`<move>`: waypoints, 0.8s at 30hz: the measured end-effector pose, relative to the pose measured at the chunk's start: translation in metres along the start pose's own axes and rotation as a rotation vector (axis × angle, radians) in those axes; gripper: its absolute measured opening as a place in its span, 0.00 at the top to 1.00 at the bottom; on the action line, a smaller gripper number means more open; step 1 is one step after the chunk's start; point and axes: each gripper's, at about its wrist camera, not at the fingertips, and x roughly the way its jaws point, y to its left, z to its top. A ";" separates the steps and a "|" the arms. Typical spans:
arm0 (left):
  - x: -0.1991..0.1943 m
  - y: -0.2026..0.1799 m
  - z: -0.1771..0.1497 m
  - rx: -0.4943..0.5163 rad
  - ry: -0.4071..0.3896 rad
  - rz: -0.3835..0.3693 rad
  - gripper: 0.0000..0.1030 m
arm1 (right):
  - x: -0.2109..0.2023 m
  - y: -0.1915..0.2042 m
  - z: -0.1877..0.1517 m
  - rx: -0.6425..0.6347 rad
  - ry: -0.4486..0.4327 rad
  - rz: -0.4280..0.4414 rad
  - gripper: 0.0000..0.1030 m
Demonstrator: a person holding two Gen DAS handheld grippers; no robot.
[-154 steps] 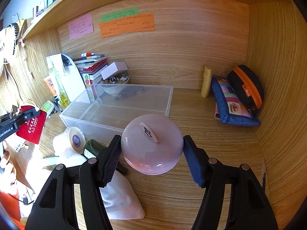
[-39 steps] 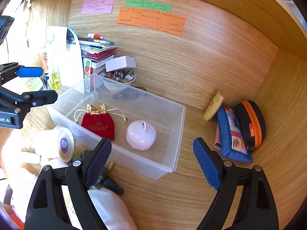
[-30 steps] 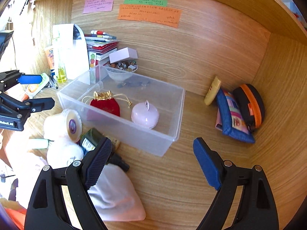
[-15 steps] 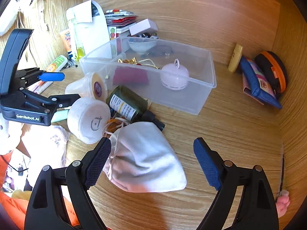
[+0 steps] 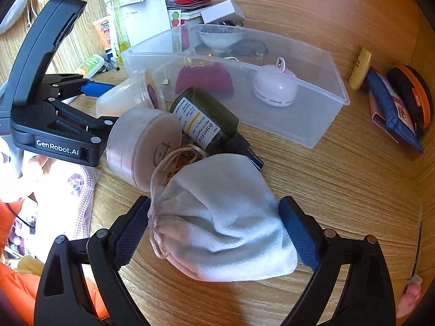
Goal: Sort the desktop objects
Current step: 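Grasp the white plastic tub with the left tool while the right tool grasps the white cloth bag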
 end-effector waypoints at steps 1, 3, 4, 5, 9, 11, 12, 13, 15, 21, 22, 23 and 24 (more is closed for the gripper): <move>0.003 -0.002 0.001 0.004 0.005 -0.006 0.11 | 0.002 -0.001 -0.001 -0.001 0.004 0.003 0.08; 0.005 -0.005 0.001 0.020 0.005 -0.003 0.11 | 0.004 -0.004 -0.002 0.010 0.016 0.014 0.08; 0.007 -0.005 0.002 0.025 0.004 0.004 0.11 | 0.005 -0.005 -0.002 0.019 0.022 0.021 0.08; 0.007 -0.005 0.002 0.027 0.002 0.006 0.11 | 0.006 -0.007 -0.003 0.026 0.028 0.030 0.08; 0.006 0.002 0.003 0.017 -0.017 0.011 0.17 | 0.005 -0.011 -0.005 0.035 0.019 0.052 0.09; 0.005 0.004 0.003 0.014 -0.024 0.025 0.22 | 0.004 -0.010 -0.006 0.025 0.010 0.051 0.12; 0.005 0.006 0.003 0.007 -0.029 0.025 0.22 | 0.002 -0.009 -0.007 0.019 0.005 0.050 0.15; 0.004 0.007 0.002 0.003 -0.034 0.028 0.22 | 0.001 -0.009 -0.008 0.016 0.000 0.048 0.19; 0.002 0.008 0.001 -0.001 -0.044 0.040 0.22 | -0.001 -0.012 -0.009 0.018 -0.008 0.045 0.27; -0.010 0.007 -0.002 0.000 -0.101 0.090 0.34 | -0.011 -0.025 -0.010 0.061 -0.030 0.062 0.44; -0.011 0.008 -0.003 -0.008 -0.106 0.087 0.35 | -0.013 -0.025 -0.010 0.065 -0.035 0.059 0.45; -0.012 0.010 -0.003 -0.014 -0.108 0.079 0.35 | -0.014 -0.026 -0.010 0.069 -0.041 0.054 0.46; -0.013 0.011 -0.003 -0.022 -0.109 0.074 0.35 | -0.016 -0.027 -0.009 0.075 -0.046 0.049 0.47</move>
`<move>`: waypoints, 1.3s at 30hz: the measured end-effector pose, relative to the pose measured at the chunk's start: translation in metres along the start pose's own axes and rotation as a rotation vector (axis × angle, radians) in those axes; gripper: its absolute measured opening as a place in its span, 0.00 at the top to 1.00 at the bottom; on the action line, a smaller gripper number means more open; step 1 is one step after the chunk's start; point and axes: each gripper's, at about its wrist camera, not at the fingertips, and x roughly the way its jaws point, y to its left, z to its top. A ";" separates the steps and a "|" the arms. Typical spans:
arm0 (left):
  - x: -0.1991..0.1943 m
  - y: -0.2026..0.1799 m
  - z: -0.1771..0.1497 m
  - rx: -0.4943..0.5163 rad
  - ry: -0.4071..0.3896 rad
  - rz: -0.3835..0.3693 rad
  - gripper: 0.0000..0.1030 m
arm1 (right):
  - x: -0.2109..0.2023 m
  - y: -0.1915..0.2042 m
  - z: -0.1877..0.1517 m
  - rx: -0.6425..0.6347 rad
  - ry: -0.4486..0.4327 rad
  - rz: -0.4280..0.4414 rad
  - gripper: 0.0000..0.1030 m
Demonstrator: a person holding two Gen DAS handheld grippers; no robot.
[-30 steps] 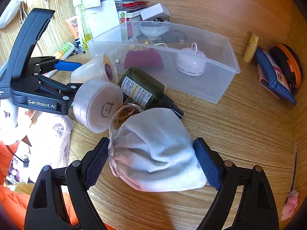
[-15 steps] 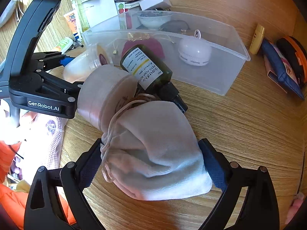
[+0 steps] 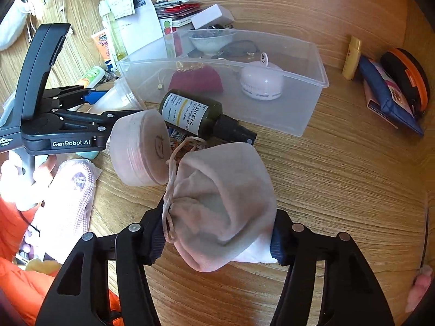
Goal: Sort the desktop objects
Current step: 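Grasp the white plastic tub with the left tool while the right tool grasps the white cloth bag, then carry the white tub and cloth bag with both tools over the clear box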
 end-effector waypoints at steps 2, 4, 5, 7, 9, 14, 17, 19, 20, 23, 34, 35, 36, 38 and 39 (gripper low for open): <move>0.000 0.001 -0.001 -0.013 -0.001 0.003 0.35 | -0.004 -0.002 0.003 0.009 -0.012 -0.005 0.52; -0.002 0.004 -0.002 -0.032 -0.006 0.000 0.35 | -0.009 -0.005 0.005 0.009 -0.021 0.000 0.57; -0.004 0.004 -0.002 -0.037 -0.008 -0.006 0.35 | -0.012 -0.007 0.006 0.011 -0.026 -0.004 0.58; -0.007 0.006 -0.002 -0.049 -0.017 -0.008 0.35 | -0.017 -0.011 0.008 0.017 -0.043 -0.015 0.58; -0.010 0.007 -0.002 -0.057 -0.027 -0.007 0.35 | -0.021 -0.014 0.010 0.028 -0.058 -0.021 0.59; -0.019 0.012 -0.002 -0.080 -0.049 -0.012 0.36 | -0.030 -0.023 0.016 0.060 -0.092 -0.030 0.59; -0.023 0.014 -0.001 -0.090 -0.055 -0.022 0.36 | -0.035 -0.027 0.019 0.074 -0.109 -0.035 0.59; -0.025 0.014 -0.001 -0.097 -0.059 -0.027 0.36 | -0.039 -0.028 0.022 0.079 -0.120 -0.039 0.59; -0.027 0.014 -0.001 -0.099 -0.062 -0.029 0.36 | -0.040 -0.028 0.024 0.082 -0.128 -0.045 0.59; -0.031 0.014 -0.001 -0.108 -0.073 -0.035 0.36 | -0.044 -0.030 0.028 0.082 -0.150 -0.052 0.59; -0.059 0.019 0.013 -0.135 -0.150 -0.051 0.36 | -0.059 -0.027 0.054 0.065 -0.230 -0.038 0.59; -0.061 0.020 0.015 -0.138 -0.157 -0.051 0.36 | -0.060 -0.026 0.057 0.063 -0.237 -0.036 0.59; -0.062 0.020 0.017 -0.141 -0.164 -0.051 0.36 | -0.061 -0.025 0.060 0.059 -0.244 -0.035 0.59; -0.064 0.022 0.022 -0.145 -0.178 -0.051 0.36 | -0.062 -0.023 0.066 0.053 -0.257 -0.038 0.59; -0.065 0.023 0.024 -0.146 -0.183 -0.051 0.36 | -0.062 -0.022 0.069 0.051 -0.263 -0.041 0.59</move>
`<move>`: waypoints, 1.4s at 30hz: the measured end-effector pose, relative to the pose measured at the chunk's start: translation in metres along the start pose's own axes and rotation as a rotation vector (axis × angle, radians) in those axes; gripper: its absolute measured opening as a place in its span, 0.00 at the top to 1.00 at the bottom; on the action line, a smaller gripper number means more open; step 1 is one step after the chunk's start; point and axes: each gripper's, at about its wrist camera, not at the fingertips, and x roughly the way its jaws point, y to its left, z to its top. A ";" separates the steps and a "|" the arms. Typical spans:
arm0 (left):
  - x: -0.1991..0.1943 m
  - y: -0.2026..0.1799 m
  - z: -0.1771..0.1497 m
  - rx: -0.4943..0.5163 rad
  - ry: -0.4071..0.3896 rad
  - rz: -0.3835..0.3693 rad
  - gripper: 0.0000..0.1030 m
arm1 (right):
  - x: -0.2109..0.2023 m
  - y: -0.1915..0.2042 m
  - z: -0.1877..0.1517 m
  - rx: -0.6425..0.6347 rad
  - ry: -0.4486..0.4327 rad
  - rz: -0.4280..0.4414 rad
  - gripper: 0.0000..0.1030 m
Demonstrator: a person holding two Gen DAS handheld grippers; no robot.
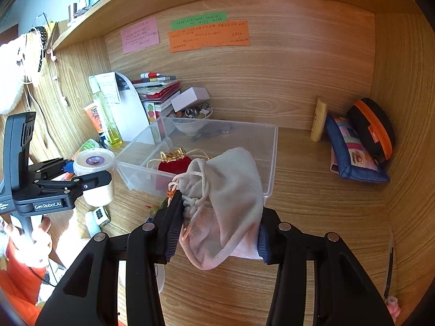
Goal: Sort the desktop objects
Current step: 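Carry the white tub and cloth bag with both tools over the clear box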
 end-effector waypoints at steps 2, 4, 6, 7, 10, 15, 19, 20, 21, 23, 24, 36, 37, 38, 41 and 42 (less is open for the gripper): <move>-0.001 0.001 0.006 -0.002 -0.011 -0.003 0.36 | 0.002 0.002 0.007 -0.004 -0.010 0.002 0.59; -0.001 0.001 0.011 -0.003 -0.023 -0.006 0.36 | 0.004 0.004 0.015 -0.009 -0.019 0.003 0.59; -0.001 0.002 0.018 -0.003 -0.033 -0.012 0.36 | 0.008 0.006 0.022 -0.018 -0.027 0.005 0.59; -0.001 0.001 0.021 -0.003 -0.036 -0.013 0.36 | 0.009 0.007 0.025 -0.022 -0.029 0.006 0.59; 0.001 0.001 0.030 0.000 -0.047 -0.012 0.36 | 0.015 0.009 0.036 -0.029 -0.032 0.009 0.59; 0.007 0.005 0.045 -0.006 -0.057 -0.018 0.36 | 0.028 0.013 0.050 -0.032 -0.038 0.020 0.59; 0.015 0.007 0.057 -0.013 -0.056 -0.018 0.36 | 0.040 0.015 0.060 -0.029 -0.046 0.031 0.59; 0.017 0.007 0.059 -0.011 -0.056 -0.016 0.36 | 0.043 0.016 0.062 -0.031 -0.044 0.033 0.59; 0.019 0.007 0.062 -0.011 -0.056 -0.014 0.36 | 0.046 0.017 0.065 -0.030 -0.041 0.038 0.59; 0.024 0.008 0.067 -0.013 -0.052 -0.014 0.36 | 0.053 0.018 0.068 -0.035 -0.031 0.045 0.59; 0.026 0.008 0.069 -0.016 -0.049 -0.016 0.36 | 0.057 0.019 0.069 -0.038 -0.027 0.044 0.59; 0.068 0.008 0.063 -0.011 0.037 -0.048 0.36 | 0.106 0.023 0.060 -0.055 0.098 0.072 0.59; 0.072 0.007 0.062 -0.011 0.044 -0.048 0.36 | 0.109 0.023 0.058 -0.059 0.111 0.073 0.59; 0.075 0.007 0.061 -0.009 0.052 -0.050 0.36 | 0.113 0.024 0.056 -0.063 0.123 0.073 0.59; 0.083 0.005 0.059 -0.005 0.071 -0.050 0.36 | 0.123 0.026 0.051 -0.071 0.156 0.074 0.59; 0.084 0.005 0.058 -0.004 0.073 -0.050 0.36 | 0.126 0.025 0.050 -0.066 0.163 0.072 0.59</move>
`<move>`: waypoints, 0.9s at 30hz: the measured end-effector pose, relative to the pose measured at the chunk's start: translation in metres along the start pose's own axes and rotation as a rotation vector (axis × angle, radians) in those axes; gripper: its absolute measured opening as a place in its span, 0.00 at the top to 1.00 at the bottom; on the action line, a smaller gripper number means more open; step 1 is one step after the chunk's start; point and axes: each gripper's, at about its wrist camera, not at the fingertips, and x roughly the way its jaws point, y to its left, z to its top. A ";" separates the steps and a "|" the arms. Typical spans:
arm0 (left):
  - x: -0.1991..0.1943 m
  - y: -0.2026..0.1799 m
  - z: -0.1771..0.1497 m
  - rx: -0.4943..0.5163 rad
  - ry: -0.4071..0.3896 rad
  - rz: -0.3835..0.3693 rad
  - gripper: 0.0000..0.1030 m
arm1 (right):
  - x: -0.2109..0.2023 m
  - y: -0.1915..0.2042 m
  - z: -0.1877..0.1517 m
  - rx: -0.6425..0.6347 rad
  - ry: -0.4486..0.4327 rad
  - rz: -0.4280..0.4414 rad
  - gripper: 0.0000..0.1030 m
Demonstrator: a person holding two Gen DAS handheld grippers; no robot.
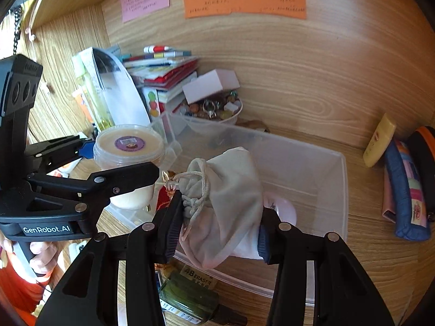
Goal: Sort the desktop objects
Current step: 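Carry the white tub and cloth bag with both tools over the clear box, then open both tools to release the tub and cloth bag into the box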
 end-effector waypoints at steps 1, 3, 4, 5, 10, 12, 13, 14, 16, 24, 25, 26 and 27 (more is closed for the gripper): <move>0.002 0.001 -0.001 -0.002 0.003 -0.004 0.36 | 0.002 -0.001 -0.001 0.009 0.006 0.003 0.59; 0.005 0.002 -0.002 -0.007 0.015 -0.010 0.36 | 0.007 -0.004 -0.002 0.024 0.021 0.016 0.59; 0.008 0.002 -0.002 -0.008 0.021 -0.008 0.36 | 0.008 -0.005 -0.002 0.029 0.027 0.021 0.59; 0.010 0.002 -0.003 -0.008 0.027 -0.005 0.36 | 0.010 -0.005 -0.003 0.030 0.033 0.022 0.59; 0.015 0.001 -0.006 0.002 0.046 -0.006 0.36 | 0.018 -0.005 -0.008 0.030 0.054 0.025 0.58; 0.017 0.000 -0.007 0.005 0.055 -0.010 0.36 | 0.021 -0.007 -0.010 0.031 0.060 0.020 0.58; 0.019 -0.001 -0.007 0.008 0.061 -0.011 0.36 | 0.022 -0.007 -0.011 0.031 0.061 0.023 0.58; 0.019 -0.002 -0.008 0.009 0.063 -0.013 0.36 | 0.023 -0.007 -0.012 0.030 0.062 0.022 0.58; 0.020 -0.002 -0.008 0.013 0.065 -0.015 0.36 | 0.024 -0.008 -0.014 0.024 0.062 0.015 0.56; 0.014 -0.001 -0.007 0.002 0.055 -0.028 0.29 | 0.027 -0.010 -0.013 0.032 0.084 0.007 0.53; 0.014 -0.001 -0.007 0.004 0.053 -0.037 0.29 | 0.027 -0.010 -0.013 0.035 0.092 0.007 0.52; 0.014 -0.001 -0.006 0.001 0.055 -0.039 0.28 | 0.026 -0.010 -0.013 0.038 0.097 0.007 0.52; 0.013 -0.001 -0.006 -0.003 0.056 -0.041 0.27 | 0.026 -0.010 -0.013 0.041 0.101 0.008 0.51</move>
